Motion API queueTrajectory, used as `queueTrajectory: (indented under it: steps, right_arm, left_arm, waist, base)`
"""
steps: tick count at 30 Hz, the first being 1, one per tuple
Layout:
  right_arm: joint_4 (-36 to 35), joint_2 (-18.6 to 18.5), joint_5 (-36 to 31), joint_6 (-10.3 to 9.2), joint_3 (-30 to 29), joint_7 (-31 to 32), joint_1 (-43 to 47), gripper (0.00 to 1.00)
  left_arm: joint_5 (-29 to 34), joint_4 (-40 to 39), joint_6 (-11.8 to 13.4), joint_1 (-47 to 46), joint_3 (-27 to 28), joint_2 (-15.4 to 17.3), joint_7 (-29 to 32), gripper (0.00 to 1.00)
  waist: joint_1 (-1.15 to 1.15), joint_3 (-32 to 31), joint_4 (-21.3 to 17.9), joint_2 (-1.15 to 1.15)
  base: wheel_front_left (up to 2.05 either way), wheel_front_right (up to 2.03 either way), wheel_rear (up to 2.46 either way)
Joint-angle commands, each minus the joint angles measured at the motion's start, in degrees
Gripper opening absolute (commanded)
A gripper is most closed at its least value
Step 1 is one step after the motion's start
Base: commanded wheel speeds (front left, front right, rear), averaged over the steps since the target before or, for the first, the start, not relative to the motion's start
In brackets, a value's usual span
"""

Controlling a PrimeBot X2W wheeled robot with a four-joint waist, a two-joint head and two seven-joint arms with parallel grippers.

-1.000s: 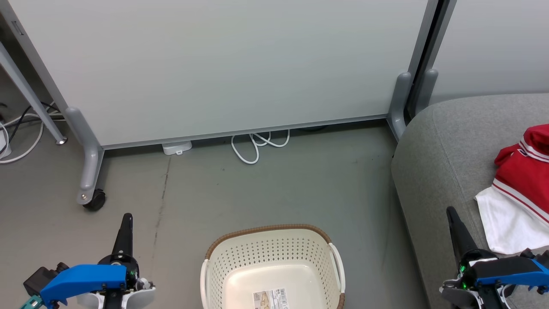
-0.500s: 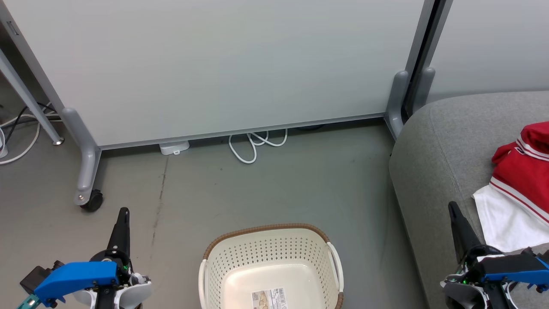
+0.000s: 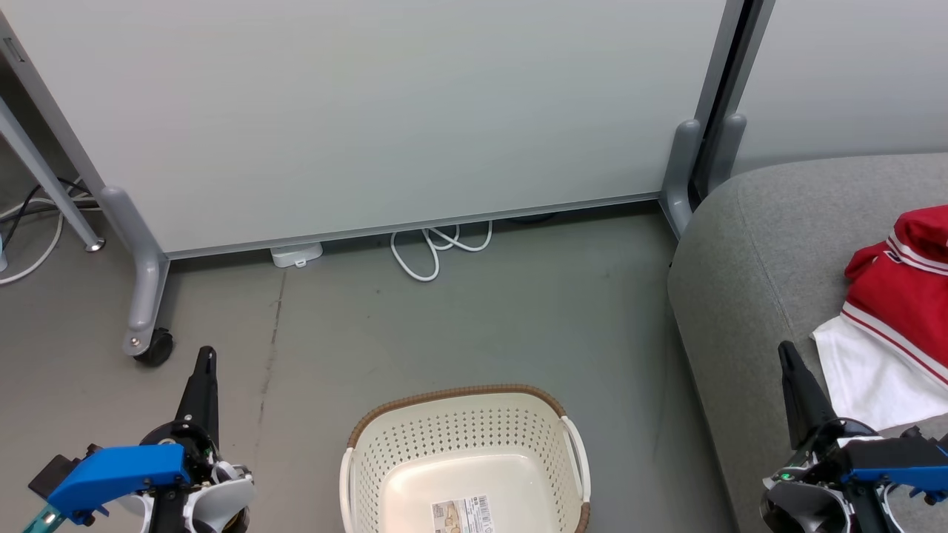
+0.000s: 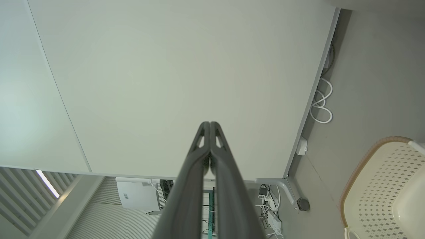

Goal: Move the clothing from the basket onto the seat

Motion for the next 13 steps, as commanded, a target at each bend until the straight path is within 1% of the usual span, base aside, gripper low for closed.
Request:
queueTrajectory:
  steps: [1, 13]
  right_arm:
    - [-0.3, -0.3, 0.8, 0.02, -0.2, 0.2, -0.8, 0.0]
    - [-0.3, -0.3, 1.3, 0.02, -0.2, 0.3, -0.8, 0.0]
  left_arm:
    - [-0.7, -0.4, -0.2, -0.8, 0.2, -0.1, 0.2, 0.0]
    - [-1.2, -0.5, -0.2, -0.7, 0.3, -0.1, 0.4, 0.0]
  waist:
    - [0.0, 0.0, 0.0, 0.0]
    - [0.0, 0.0, -0.1, 0.0]
  base:
    - [0.0, 0.0, 0.0]
    - [0.0, 0.0, 0.0]
